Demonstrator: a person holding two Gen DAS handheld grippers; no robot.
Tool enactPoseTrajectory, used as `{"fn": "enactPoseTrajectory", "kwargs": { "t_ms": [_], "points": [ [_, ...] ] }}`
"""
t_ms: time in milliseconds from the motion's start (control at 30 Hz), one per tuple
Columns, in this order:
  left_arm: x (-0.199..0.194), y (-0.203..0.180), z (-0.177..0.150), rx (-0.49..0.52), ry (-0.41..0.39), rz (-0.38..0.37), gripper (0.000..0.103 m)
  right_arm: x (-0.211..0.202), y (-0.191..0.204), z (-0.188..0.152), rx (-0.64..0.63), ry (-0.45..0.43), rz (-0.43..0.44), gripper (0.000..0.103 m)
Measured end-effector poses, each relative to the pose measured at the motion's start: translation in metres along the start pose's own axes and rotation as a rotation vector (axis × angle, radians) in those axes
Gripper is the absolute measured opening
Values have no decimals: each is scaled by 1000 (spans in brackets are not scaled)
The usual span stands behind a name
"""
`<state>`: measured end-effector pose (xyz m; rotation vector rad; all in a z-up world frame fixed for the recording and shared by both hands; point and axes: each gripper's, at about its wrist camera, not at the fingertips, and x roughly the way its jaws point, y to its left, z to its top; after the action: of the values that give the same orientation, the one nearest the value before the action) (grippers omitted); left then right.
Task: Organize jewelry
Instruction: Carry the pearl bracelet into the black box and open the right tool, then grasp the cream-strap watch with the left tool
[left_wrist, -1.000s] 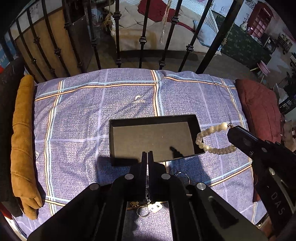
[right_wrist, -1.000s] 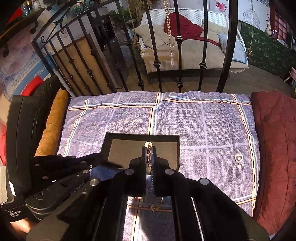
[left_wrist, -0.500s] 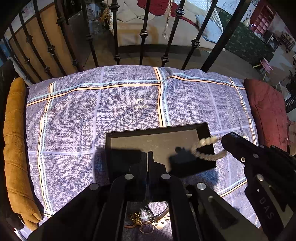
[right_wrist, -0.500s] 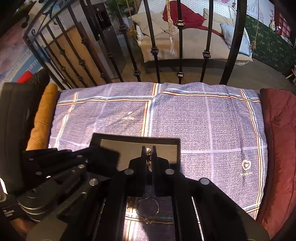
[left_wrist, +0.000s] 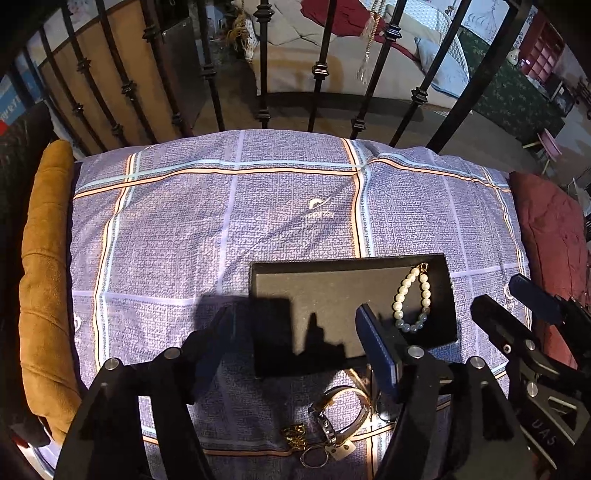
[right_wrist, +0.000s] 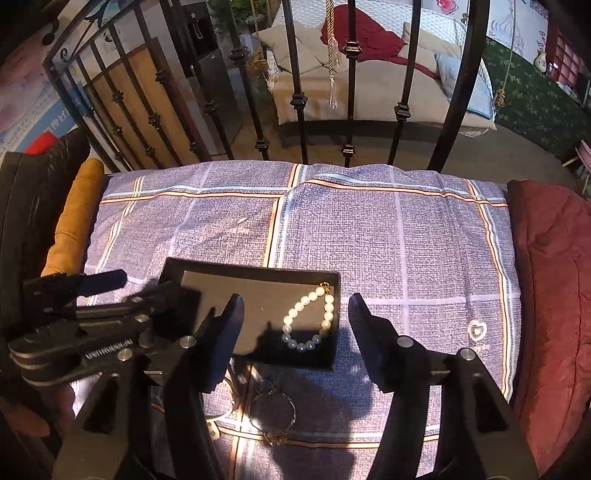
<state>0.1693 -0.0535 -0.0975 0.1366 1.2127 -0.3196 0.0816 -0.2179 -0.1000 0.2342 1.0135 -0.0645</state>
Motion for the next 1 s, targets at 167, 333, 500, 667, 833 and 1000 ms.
{"fn": "enactPoseTrajectory", "kwargs": {
  "t_ms": [167,333,500,667,833,1000],
  "points": [
    [-6,8,-26,-3,15,17,72,-10,-5,-23,17,13,-7,59],
    [7,4,-66,-9,81,-7,72,-9,-9,-62,48,63,-5,59],
    [39,-11,-96,17,133,26,70,10,-10,-101,68,107,-21,59],
    [60,-13,-104,-7,154,43,69,31,-10,-119,97,137,-20,59],
    [67,-14,-106,6,140,76,67,45,-7,-124,92,140,-22,58],
    [72,-20,-106,40,138,116,63,64,-4,-128,89,173,-29,52]
  ]
}}
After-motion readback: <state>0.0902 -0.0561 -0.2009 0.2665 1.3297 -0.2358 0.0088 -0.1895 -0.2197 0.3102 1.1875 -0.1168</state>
